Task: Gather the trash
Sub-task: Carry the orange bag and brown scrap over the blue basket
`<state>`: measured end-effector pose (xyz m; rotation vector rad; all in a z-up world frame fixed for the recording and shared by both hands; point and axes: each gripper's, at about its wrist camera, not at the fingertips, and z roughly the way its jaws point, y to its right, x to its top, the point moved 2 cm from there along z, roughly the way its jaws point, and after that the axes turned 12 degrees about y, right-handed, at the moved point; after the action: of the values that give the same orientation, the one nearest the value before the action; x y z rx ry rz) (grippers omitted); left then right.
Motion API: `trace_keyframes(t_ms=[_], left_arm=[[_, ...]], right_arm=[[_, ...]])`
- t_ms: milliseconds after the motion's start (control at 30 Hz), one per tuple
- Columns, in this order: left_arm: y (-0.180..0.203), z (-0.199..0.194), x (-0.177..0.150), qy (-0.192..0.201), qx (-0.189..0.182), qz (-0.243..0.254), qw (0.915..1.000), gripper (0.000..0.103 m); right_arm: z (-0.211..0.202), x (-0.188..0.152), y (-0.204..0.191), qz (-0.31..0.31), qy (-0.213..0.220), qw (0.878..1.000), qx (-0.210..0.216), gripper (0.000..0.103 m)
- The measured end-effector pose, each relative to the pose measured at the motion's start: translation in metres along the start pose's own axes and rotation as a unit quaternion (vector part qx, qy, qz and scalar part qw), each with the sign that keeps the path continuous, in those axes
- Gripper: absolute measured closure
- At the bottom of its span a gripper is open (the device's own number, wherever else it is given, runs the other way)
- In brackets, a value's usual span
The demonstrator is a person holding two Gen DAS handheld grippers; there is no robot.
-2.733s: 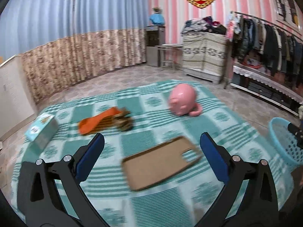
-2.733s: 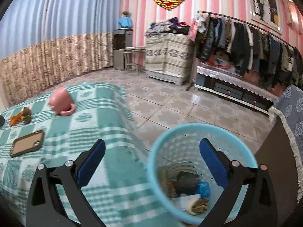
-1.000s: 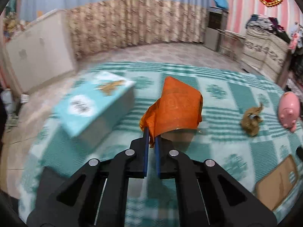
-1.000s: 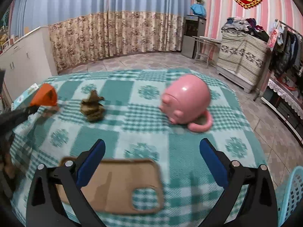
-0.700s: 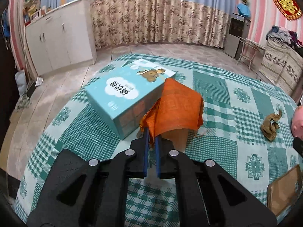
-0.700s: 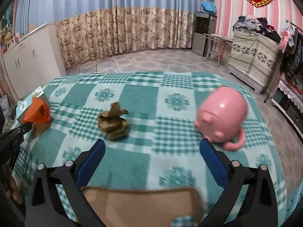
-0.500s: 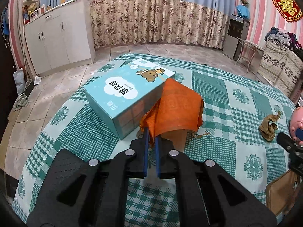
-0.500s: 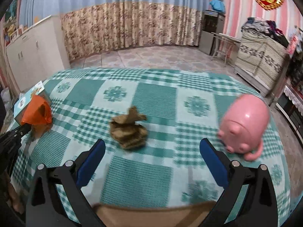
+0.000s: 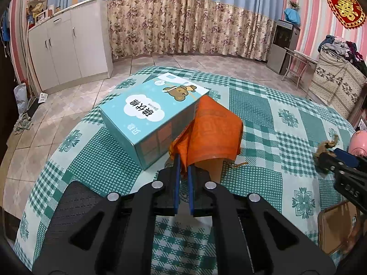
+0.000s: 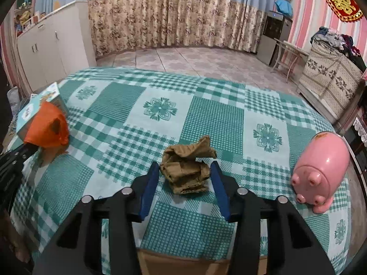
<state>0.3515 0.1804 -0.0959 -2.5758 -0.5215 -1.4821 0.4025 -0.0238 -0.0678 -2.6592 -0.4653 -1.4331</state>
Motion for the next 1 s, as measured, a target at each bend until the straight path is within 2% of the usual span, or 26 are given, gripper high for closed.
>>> trace_keyframes(t_ms=[233, 367, 533, 700, 833, 1000], left_arm=[[0.001, -0.002, 0.0, 0.003, 0.001, 0.003, 1.0, 0.099], [0.004, -0.004, 0.001, 0.004, 0.004, 0.011, 0.9999, 0.099], [0.021, -0.023, 0.011, 0.031, 0.011, 0.052, 0.9981, 0.099], [0.05, -0.055, 0.022, 0.053, -0.021, 0.075, 0.9956, 0.099], [0.09, -0.087, 0.027, 0.072, -0.063, 0.094, 0.9909, 0.099], [0.153, -0.135, 0.024, 0.101, -0.131, 0.121, 0.9788, 0.099]], right_arm=[[-0.075, -0.021, 0.038, 0.036, 0.043, 0.998, -0.023, 0.058], [-0.121, -0.043, 0.078, 0.054, 0.054, 0.995, -0.057, 0.058], [-0.179, -0.066, 0.134, 0.08, 0.069, 0.989, -0.106, 0.058], [-0.232, -0.103, 0.186, 0.111, 0.075, 0.977, -0.168, 0.058], [-0.268, -0.133, 0.223, 0.132, 0.075, 0.964, -0.217, 0.058], [-0.315, -0.171, 0.274, 0.179, 0.079, 0.943, -0.27, 0.058]])
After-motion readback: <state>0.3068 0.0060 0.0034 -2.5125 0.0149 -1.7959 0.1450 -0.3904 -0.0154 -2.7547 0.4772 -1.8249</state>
